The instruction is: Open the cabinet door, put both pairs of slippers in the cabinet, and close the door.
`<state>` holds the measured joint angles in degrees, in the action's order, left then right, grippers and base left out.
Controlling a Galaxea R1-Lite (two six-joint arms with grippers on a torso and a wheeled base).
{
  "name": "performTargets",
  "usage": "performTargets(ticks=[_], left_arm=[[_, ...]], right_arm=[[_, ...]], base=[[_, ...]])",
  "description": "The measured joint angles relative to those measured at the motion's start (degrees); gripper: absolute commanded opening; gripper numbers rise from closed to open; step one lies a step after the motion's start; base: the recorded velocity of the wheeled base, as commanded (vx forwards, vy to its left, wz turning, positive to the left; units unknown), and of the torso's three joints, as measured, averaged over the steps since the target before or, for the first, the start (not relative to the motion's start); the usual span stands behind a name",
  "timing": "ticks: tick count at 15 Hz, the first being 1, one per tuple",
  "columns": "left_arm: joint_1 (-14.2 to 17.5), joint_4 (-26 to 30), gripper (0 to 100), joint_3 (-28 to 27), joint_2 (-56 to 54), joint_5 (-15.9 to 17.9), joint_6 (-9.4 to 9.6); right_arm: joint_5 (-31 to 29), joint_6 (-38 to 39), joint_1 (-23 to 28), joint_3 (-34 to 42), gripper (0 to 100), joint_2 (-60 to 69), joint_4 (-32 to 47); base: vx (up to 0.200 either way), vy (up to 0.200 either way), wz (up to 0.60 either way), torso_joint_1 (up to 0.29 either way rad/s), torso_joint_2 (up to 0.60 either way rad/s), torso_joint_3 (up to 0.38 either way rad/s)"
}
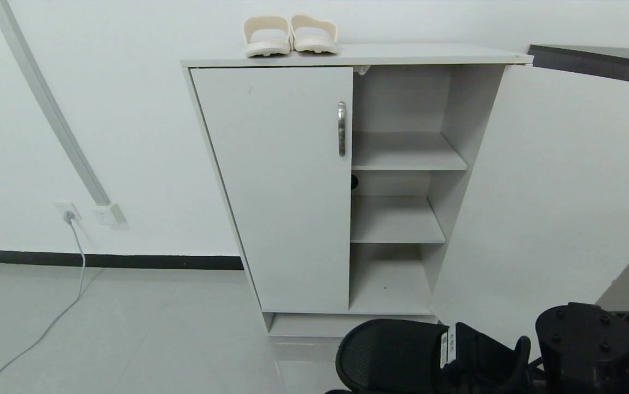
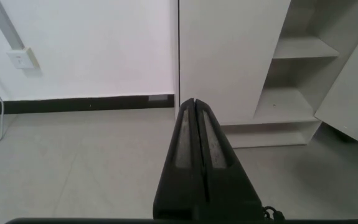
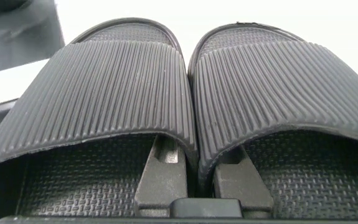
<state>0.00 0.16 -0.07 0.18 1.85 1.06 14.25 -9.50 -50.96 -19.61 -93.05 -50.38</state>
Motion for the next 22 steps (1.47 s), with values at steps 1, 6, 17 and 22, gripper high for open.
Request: performTargets(ticks=[1,6,17,22], left_arm=[[0.0,0.02,0,0.0,-0.07,0.0,-0.02],[-0.02,0.02,0,-0.02,-0.18,0.0,-0.11],[0.0,0.02,0,-0.02,-0.18,0.0,0.0],[0.0,0.05,0,-0.02,-0.18,0.0,-0.02]], right_arm=[[-5.66,2.5,-0.09,-1.68,0,-0.8,0.09],[-38.3,18.52,-1.99,-20.76,0,-12.63,0.46],[-53.11,21.72,0.09,-34.33,0,-26.73,0.79],[-54.13,21.72,0.96,-34.79,0,-28.0,0.77]], base=[[0.0,0.0,0.0,0.0,0.0,0.0],[0.0,0.0,0.0,0.0,0.0,0.0],[0.0,-0.036,0.0,0.0,0.0,0.001],[0.0,-0.2,0.0,0.004,0.0,0.003]])
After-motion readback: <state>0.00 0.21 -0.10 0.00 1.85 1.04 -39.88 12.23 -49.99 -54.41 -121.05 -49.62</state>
